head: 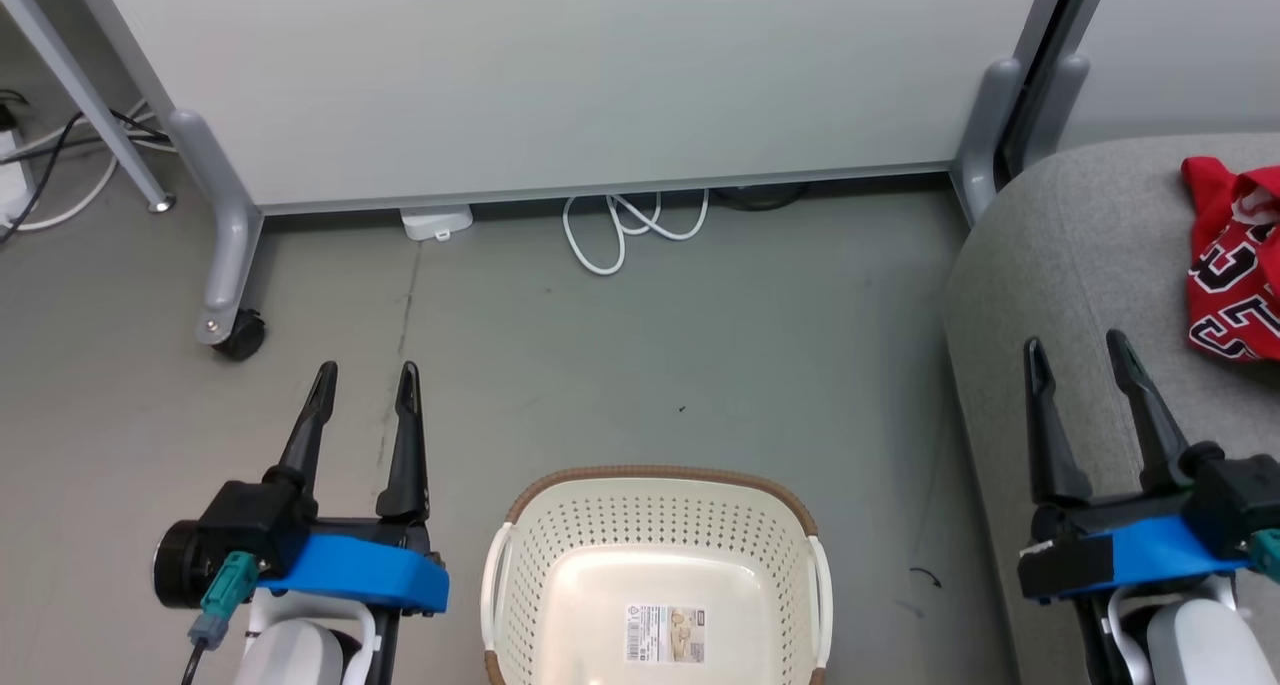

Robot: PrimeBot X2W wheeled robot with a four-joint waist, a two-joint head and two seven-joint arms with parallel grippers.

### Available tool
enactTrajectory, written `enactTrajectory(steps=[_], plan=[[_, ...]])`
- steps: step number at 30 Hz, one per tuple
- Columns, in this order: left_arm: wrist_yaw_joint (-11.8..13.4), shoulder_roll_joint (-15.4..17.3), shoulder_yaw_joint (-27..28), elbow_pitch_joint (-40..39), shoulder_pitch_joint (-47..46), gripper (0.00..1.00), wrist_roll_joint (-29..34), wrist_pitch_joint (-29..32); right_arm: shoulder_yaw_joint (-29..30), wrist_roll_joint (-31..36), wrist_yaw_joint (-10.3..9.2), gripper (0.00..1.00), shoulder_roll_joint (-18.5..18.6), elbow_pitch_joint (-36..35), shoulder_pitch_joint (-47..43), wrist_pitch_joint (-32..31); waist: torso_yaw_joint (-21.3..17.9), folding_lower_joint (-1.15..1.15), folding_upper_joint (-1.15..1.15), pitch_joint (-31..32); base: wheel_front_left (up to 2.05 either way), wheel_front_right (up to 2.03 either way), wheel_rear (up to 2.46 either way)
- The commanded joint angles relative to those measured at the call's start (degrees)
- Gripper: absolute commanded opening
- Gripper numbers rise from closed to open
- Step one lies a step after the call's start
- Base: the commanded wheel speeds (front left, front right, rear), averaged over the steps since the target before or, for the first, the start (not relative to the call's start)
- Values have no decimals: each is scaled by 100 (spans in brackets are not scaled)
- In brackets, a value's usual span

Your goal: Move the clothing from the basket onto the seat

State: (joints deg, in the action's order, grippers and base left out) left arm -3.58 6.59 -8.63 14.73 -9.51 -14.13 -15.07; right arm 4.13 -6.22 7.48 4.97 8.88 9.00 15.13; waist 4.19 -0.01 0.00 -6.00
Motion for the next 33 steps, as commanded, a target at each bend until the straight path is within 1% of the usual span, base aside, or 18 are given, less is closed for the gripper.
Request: enactTrajectory(steps=[1,16,26,27,33], plan=[[-45,-41,79,6,82,100,59,-14,22,-43,3,100,-39,27,-148,2,14,1,0,76,0,0,0],[-202,-271,478,5,437,100,271,-14,55,-52,3,100,-193,87,-509,2,23,1,0,334,0,0,0],[-260,-329,557,-5,440,100,385,-14,66,-66,3,100,-211,104,-527,2,41,1,0,334,0,0,0],[-252,-329,541,21,441,0,356,3,55,-49,0,0,-198,113,-457,-1,40,1,0,335,0,0,0],[-254,-352,553,302,652,0,242,76,63,-153,0,0,-230,415,-524,-79,36,1,0,339,0,0,0]])
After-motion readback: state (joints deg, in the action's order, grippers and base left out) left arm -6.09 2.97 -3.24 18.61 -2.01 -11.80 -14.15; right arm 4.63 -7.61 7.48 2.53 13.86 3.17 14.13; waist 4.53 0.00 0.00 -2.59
